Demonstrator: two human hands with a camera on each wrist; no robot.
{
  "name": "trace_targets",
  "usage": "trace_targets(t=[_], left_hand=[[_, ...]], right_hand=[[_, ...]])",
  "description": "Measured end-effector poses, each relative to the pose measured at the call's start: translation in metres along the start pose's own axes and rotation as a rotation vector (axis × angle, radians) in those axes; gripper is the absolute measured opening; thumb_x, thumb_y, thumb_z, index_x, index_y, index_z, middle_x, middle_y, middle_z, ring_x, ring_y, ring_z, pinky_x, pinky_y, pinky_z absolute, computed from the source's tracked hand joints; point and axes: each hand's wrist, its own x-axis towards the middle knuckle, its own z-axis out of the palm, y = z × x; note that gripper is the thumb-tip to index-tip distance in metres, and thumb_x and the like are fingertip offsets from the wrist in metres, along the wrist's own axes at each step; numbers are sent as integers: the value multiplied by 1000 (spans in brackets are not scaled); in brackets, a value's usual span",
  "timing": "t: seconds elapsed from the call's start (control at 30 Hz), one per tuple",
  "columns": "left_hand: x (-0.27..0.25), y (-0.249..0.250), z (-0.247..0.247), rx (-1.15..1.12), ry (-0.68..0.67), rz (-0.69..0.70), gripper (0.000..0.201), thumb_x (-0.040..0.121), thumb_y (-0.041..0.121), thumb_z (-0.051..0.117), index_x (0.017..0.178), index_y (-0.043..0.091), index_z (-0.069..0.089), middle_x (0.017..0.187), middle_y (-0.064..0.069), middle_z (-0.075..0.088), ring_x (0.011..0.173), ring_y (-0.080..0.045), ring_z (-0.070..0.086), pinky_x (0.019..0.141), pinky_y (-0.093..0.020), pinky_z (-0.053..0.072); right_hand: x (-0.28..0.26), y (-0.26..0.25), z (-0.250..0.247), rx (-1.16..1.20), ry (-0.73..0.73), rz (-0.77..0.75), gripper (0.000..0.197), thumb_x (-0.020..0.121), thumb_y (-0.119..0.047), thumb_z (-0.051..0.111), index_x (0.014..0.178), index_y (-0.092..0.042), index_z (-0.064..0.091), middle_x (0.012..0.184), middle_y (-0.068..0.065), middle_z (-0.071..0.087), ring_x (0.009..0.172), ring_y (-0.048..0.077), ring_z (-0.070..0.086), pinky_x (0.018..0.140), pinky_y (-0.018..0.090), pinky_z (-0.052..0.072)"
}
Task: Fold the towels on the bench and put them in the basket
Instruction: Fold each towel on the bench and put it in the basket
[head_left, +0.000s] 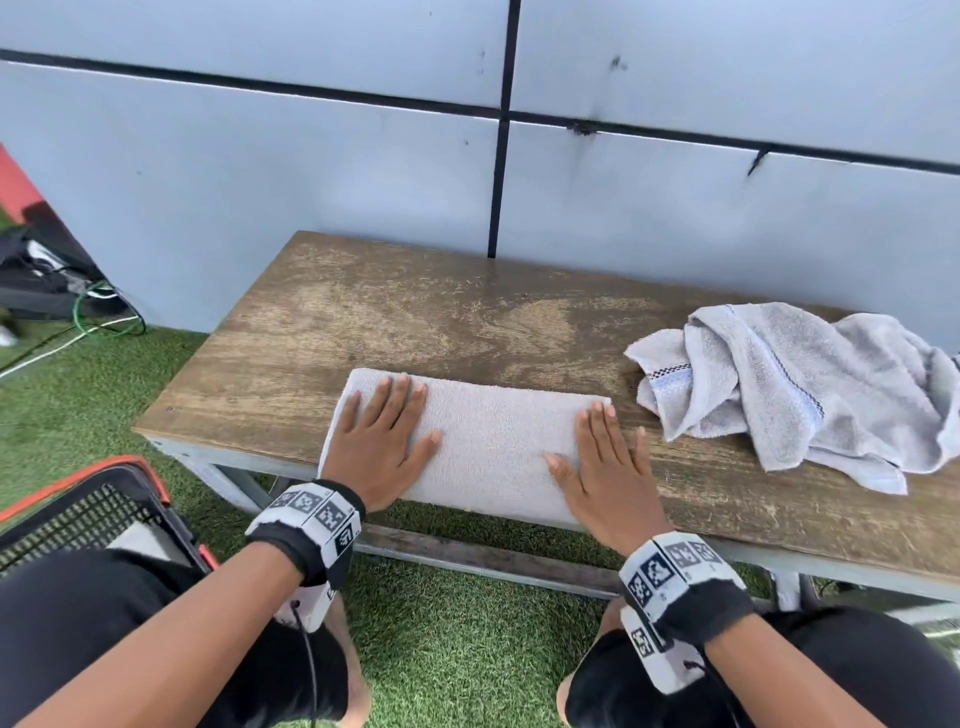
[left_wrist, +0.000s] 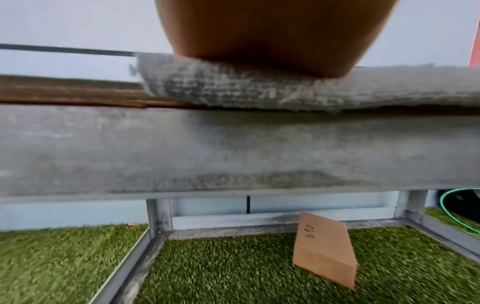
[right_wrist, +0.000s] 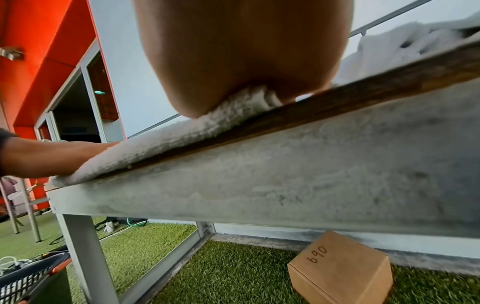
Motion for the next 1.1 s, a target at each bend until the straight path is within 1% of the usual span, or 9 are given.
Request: trace_targets(t=[0.07,0.17,0.23,0.3,0.47,0.6,0.7,0.87,1.1], left_hand=[[10,-5,-6,83,-27,-12,75,83,66,-11,149,31,-7,158,3,-6,145,-17,-10,114,-50,-8],[26,-13,-23,177,-79,-84,68,89,62,-2,149,30,-3,159,-1,-4,145,-25,-7,110,-59,-10],[29,-9,-33,167,-107,-109,61,95,54,10,150,28,4,159,-1,-2,145,-27,-6,110,-60,-11],[26,9,-36,90,-118,-48,55,97,43,17,149,27,8,159,1,0,145,-26,-4,112,-58,-10],[-1,84,-18,-11,-119,323,58,97,46,13,150,26,1,157,0,-6,144,-21,-10,114,-49,-10],[-25,119,4,44,-26,526,70,94,56,18,150,14,11,156,-6,4,145,-23,1,117,-50,4],[-28,119,15,58,29,554,77,90,61,27,148,11,20,155,-8,15,143,-24,13,115,-52,13],[-26,114,17,84,74,585,69,83,53,40,139,13,38,146,-6,40,135,-21,37,109,-46,24],[-28,112,14,-28,153,628,44,82,47,44,119,30,60,127,9,60,120,-13,54,104,-36,31]], right_hand=[[-6,-2,-1,-43,27,-24,82,85,-65,-12,148,-13,-9,156,3,-16,142,19,-19,115,46,-11],[-16,-4,-7,-63,75,-87,84,85,-61,-13,149,-15,14,157,1,13,145,18,5,116,46,-8],[-17,-2,-12,-40,152,-105,76,90,-55,-3,141,-16,37,146,-1,40,138,17,30,117,43,-2],[-10,4,-20,1,276,-77,66,93,-49,6,127,-19,53,128,-5,56,123,15,47,112,39,4],[18,24,-44,56,196,29,41,98,-34,25,130,-23,50,129,-5,51,126,18,39,106,41,21],[34,31,-47,66,94,67,39,98,-36,32,131,-26,50,131,-3,50,130,22,35,108,46,22],[40,31,-45,27,34,74,40,98,-37,31,131,-29,50,130,-1,46,128,24,33,106,47,23],[40,30,-42,-22,86,51,34,96,-38,37,123,-29,56,126,-1,49,127,23,35,102,45,24],[37,33,-39,62,136,71,28,92,-41,45,111,-26,60,119,-4,53,127,21,37,104,44,23]])
